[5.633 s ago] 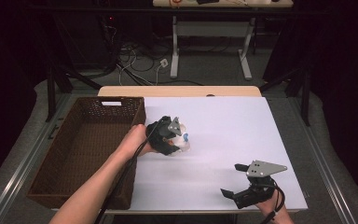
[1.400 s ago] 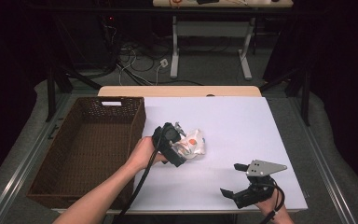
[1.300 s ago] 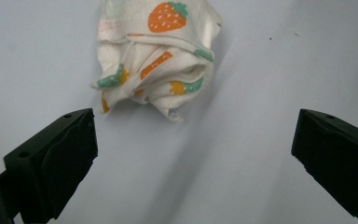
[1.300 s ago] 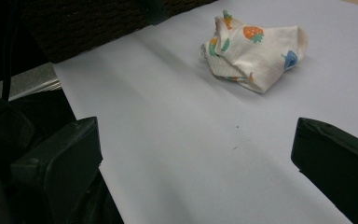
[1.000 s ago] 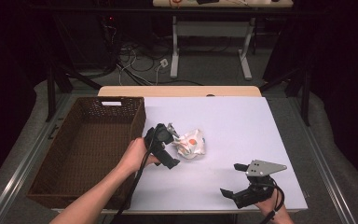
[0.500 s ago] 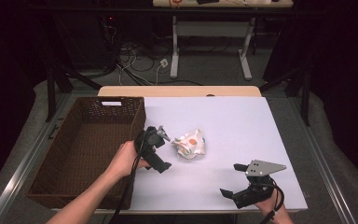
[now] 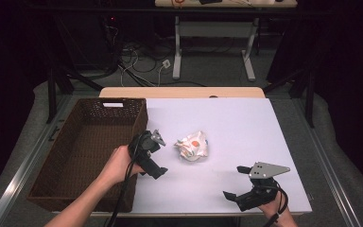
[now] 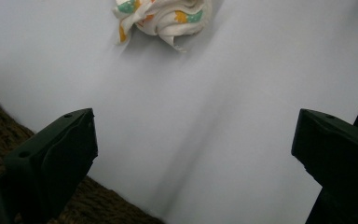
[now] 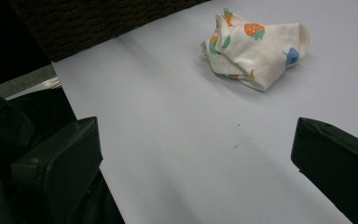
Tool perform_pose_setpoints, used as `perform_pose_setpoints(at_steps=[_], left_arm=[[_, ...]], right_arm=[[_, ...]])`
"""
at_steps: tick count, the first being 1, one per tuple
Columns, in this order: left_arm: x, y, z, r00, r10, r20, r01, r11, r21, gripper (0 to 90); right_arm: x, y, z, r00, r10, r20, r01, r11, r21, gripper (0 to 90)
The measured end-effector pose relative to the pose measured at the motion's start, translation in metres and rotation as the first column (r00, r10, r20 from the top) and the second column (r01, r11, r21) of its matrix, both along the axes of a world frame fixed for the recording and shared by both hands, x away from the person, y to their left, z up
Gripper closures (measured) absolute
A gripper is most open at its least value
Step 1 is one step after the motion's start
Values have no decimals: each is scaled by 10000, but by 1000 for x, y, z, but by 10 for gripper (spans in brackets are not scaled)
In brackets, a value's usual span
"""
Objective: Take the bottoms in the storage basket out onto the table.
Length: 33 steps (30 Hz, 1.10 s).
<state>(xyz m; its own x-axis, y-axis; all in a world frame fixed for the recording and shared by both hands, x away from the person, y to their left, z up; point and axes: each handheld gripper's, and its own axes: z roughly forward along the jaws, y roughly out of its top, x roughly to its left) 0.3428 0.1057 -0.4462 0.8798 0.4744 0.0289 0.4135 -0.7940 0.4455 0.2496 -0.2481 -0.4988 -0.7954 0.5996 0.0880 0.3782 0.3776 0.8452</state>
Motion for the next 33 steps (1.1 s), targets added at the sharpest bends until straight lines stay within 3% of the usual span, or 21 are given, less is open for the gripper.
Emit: perform_pose_setpoints(at_steps=[17, 33], left_arm=[[-15, 26, 12, 9986, 396, 360, -387, 9989, -273, 0], [-28, 54, 13, 9938, 1004, 485, -979, 9939, -513, 0]], right_arm=[[0, 1, -1, 10000, 21, -42, -21, 10000, -55, 12], [0, 1, -2, 9999, 8, -100, -9, 9999, -154, 12]])
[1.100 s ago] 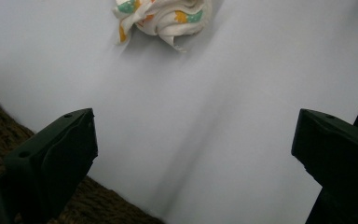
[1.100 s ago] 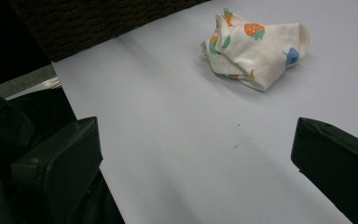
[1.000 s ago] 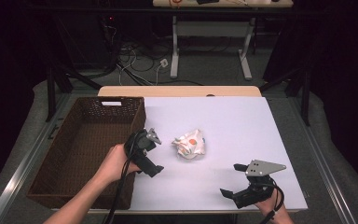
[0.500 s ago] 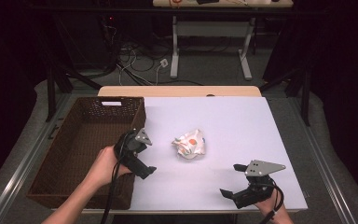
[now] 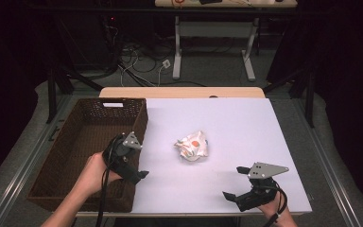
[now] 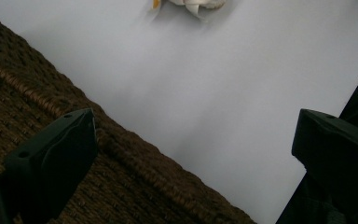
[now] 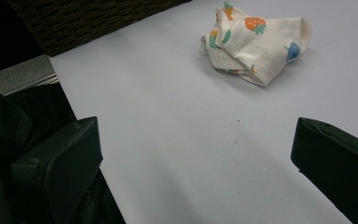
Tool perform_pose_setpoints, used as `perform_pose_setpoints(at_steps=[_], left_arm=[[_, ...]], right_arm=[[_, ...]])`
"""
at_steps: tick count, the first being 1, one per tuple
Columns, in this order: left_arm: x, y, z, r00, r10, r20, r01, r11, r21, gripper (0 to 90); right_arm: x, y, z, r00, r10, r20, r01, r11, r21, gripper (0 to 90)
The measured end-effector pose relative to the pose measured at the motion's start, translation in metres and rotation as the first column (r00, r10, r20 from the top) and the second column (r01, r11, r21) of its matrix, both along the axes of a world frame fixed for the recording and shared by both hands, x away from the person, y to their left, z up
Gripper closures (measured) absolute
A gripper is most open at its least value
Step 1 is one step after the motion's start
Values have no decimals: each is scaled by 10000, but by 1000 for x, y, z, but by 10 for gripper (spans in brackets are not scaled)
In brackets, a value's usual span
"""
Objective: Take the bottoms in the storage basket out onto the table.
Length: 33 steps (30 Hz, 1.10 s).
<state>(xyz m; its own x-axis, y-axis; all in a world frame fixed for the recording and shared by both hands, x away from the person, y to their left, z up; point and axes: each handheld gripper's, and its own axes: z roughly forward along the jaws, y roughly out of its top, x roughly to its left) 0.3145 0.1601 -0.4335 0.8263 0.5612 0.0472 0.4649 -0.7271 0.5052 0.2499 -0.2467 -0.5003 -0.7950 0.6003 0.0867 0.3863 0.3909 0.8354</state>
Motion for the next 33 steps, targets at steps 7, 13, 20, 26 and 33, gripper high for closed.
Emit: perform_pose_setpoints(at_steps=[7, 13, 20, 26, 33], left_arm=[[-5, 12, 2, 9996, 254, 96, -252, 9995, -167, 0], [-10, 21, 2, 9988, 467, 144, -463, 9984, -311, 0], [-15, 32, 2, 9972, 714, 213, -706, 9968, -369, 0], [-20, 42, 1, 9949, 967, 270, -952, 9941, -518, 0], [-26, 52, 0, 9932, 1128, 274, -1109, 9918, -631, 0]], right_arm=[[0, 0, 0, 10000, -21, -14, 21, 10000, -29, 12], [0, 1, 0, 10000, -3, -12, 3, 10000, -29, 12], [0, 1, 0, 10000, -1, -6, 1, 10000, -64, 12], [0, 1, -1, 10000, 23, -27, -23, 10000, -79, 12], [0, 1, -1, 10000, 28, -41, -28, 10000, -50, 12]])
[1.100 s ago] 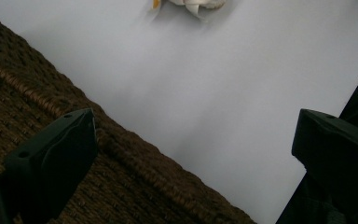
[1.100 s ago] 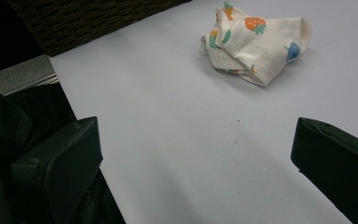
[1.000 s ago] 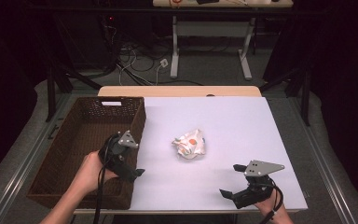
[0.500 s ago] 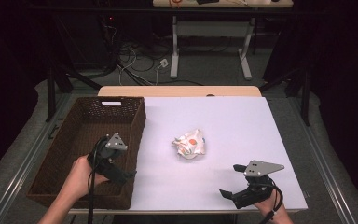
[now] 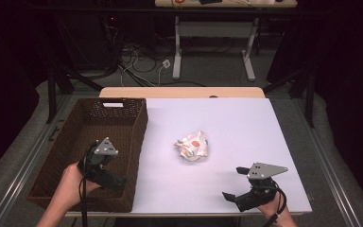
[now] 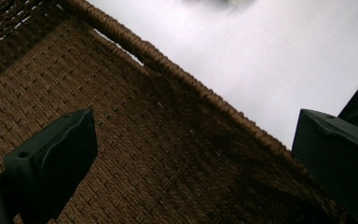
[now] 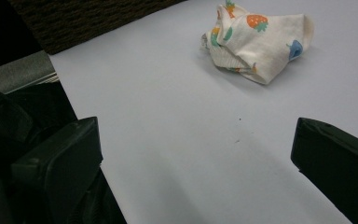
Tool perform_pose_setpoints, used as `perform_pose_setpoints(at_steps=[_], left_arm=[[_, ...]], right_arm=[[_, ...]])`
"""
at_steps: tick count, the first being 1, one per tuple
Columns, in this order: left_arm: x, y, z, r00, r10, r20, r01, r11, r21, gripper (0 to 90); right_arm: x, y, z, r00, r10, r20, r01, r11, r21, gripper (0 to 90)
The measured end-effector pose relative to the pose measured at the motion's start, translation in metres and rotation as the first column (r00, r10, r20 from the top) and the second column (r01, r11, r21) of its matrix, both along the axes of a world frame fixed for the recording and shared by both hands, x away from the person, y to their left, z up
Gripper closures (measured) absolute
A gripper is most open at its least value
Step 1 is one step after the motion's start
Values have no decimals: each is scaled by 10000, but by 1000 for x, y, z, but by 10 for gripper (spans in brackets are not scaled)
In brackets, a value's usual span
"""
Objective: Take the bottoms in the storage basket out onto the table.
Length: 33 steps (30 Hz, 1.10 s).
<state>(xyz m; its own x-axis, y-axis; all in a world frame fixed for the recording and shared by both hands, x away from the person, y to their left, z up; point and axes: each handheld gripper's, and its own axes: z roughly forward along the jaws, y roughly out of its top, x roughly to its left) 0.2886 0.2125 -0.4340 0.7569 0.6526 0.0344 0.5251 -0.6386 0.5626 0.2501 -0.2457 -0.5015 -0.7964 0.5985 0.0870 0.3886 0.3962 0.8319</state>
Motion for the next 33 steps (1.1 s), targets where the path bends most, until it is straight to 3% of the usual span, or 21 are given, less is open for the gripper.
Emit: perform_pose_setpoints(at_steps=[11, 17, 23, 28, 33], left_arm=[[-8, 13, -1, 9994, 246, 249, -242, 9996, -152, 0], [-13, 22, -3, 9980, 483, 416, -467, 9982, -388, 0], [-19, 31, -6, 9957, 781, 503, -745, 9947, -708, 0], [-25, 39, -9, 9913, 1098, 720, -1012, 9882, -1146, 0], [-33, 44, -14, 9859, 1407, 901, -1237, 9771, -1731, 0]], right_arm=[[0, 1, -1, 10000, -2, 10, 2, 10000, 6, 12], [1, 1, 0, 10000, 14, -98, -16, 9999, -169, 12], [1, 1, -1, 10000, -14, -54, 13, 10000, -48, 12], [1, 1, -2, 10000, 7, -56, -7, 10000, -65, 12], [3, -1, -2, 9999, -4, -146, 2, 9999, -119, 12]])
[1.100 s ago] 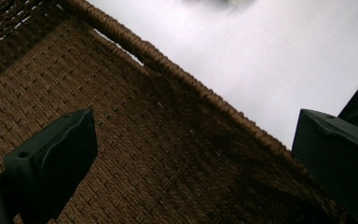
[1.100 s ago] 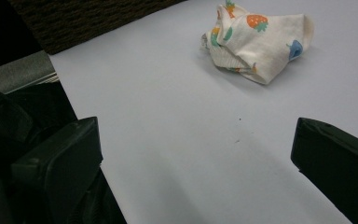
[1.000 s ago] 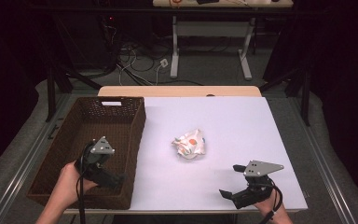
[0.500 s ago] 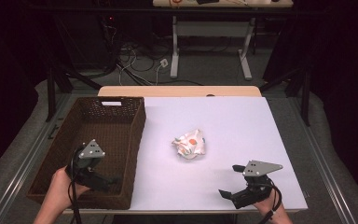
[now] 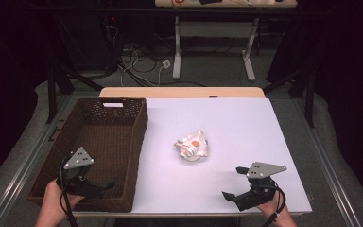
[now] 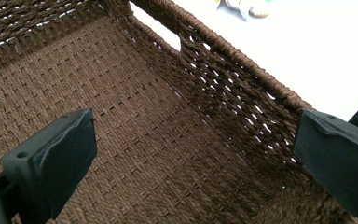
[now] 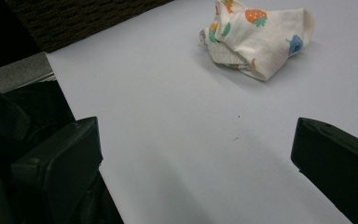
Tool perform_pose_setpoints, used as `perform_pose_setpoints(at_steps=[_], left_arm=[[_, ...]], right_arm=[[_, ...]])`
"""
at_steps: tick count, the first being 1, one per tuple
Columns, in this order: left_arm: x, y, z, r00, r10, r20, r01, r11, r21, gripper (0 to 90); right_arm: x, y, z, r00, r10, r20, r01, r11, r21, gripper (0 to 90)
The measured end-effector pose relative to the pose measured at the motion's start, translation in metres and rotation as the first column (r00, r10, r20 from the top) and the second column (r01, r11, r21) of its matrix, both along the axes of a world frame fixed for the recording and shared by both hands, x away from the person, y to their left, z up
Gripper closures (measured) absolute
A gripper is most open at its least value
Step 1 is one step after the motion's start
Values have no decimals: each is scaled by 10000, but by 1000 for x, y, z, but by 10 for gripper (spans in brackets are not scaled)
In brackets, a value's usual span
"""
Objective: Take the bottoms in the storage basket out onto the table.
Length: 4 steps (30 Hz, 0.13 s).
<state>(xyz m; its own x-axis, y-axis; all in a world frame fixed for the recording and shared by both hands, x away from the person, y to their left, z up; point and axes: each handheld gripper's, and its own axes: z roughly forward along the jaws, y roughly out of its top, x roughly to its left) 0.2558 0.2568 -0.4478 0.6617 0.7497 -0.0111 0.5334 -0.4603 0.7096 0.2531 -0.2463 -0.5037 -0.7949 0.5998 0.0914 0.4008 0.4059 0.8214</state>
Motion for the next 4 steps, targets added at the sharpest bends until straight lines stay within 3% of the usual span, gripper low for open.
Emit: perform_pose_setpoints(at_steps=[4], left_arm=[[-6, 4, -3, 9994, 172, 298, -162, 9993, -342, 0]], right_arm=[[1, -1, -1, 10000, -30, -72, 30, 10000, -37, 11]])
